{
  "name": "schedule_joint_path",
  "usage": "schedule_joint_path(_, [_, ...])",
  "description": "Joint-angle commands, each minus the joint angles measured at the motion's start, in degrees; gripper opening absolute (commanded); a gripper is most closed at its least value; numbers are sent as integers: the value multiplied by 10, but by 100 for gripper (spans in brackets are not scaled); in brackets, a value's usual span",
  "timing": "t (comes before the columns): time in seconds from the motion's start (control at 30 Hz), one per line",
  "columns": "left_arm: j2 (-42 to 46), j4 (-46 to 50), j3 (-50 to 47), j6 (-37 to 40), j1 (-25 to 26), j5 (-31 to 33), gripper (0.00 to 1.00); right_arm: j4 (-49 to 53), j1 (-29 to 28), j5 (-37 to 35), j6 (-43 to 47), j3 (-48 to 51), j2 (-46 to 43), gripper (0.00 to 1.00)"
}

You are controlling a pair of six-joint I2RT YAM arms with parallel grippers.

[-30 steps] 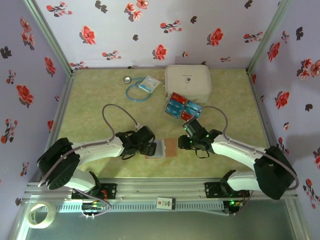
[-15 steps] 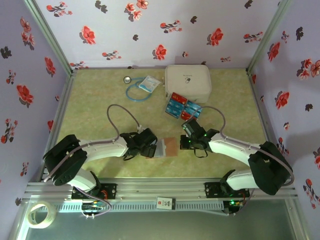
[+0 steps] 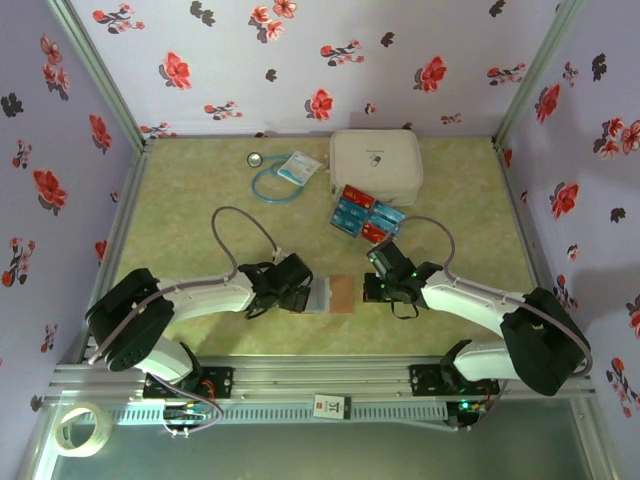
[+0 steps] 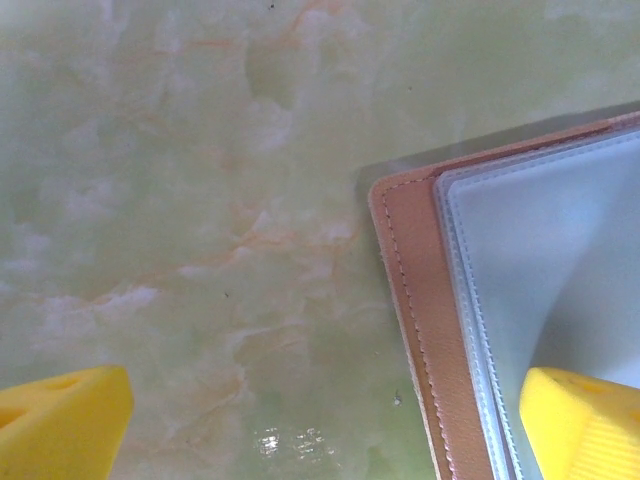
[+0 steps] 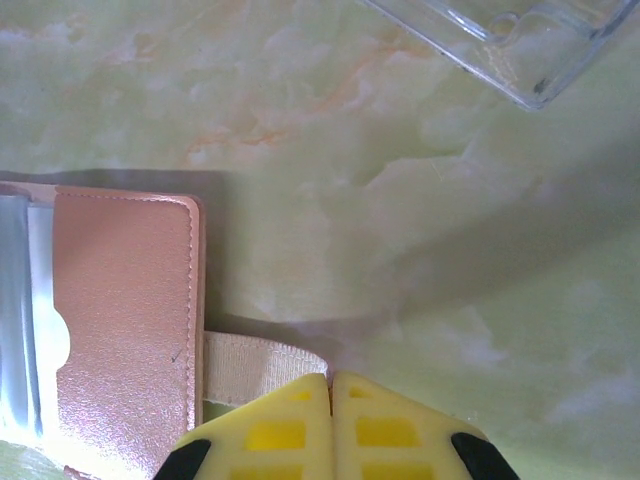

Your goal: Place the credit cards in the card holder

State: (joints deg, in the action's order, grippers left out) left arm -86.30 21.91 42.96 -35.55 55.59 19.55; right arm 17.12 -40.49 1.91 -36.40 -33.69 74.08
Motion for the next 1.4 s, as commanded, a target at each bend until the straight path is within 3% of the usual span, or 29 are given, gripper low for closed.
schedule_joint_path(0.0, [-8,29,6,15,-5,21,100,3,6,-10,-5,1,-7,0])
schedule_joint_path(0.27, [14,35,9,18,-5,15,100,37,8,-8,9,-29,-21,38])
schedule_joint_path(0.53, [65,41,5,17,-17,4,100,133,32,-32,53,-104,-84,53])
schedule_joint_path(0.8, [129,24,-14,1,-57,-32,100,186,69,-100,135,-241,-31,63])
schedule_joint_path(1.03, [184,-15,-56,-21,-120,-114,100,229,70,-97,208,-370,98,62])
schedule_joint_path(1.2, [202,-27,-72,-20,-157,-154,100,266,70,-68,243,-450,191,50])
schedule_joint_path(1.37, [194,-27,-74,-14,-171,-172,100,279,70,-74,266,-494,249,45])
